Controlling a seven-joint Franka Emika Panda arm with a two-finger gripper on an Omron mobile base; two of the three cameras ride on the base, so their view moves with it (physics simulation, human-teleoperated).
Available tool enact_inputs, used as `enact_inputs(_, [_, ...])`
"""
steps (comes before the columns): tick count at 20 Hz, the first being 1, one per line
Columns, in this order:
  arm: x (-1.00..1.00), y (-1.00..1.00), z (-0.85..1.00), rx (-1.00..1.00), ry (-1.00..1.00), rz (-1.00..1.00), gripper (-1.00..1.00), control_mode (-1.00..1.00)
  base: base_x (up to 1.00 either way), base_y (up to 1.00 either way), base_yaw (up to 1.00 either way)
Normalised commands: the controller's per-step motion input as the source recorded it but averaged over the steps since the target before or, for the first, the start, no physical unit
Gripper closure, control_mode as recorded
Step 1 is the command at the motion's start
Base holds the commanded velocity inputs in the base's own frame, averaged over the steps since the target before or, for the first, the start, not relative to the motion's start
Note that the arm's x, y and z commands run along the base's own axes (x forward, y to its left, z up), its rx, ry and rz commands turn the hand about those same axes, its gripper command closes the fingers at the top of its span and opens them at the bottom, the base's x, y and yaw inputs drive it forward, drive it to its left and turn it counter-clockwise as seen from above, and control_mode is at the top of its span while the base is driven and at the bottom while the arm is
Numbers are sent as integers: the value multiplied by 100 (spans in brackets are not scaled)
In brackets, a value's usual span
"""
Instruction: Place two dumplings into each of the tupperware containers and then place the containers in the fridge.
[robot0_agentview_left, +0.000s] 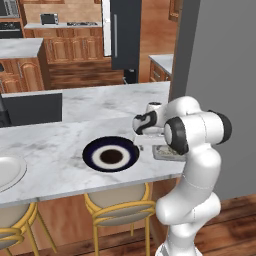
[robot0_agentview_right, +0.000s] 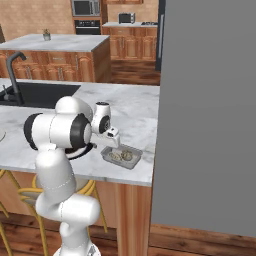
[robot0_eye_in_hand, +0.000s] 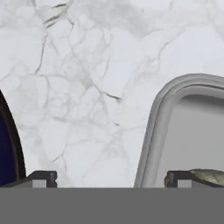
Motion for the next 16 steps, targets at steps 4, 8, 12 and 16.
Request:
enact_inputs(4, [24, 0, -14, 0, 0, -4, -100, -100, 0, 0, 0])
enact_inputs(8, [7, 0, -22, 0, 0, -3, -100, -100, 0, 0, 0])
enact_inputs(12, [0, 0, -31, 0, 0, -2, -100, -100, 0, 0, 0])
enact_inputs(16, [0, 0, -22, 0, 0, -1, -100, -100, 0, 0, 0])
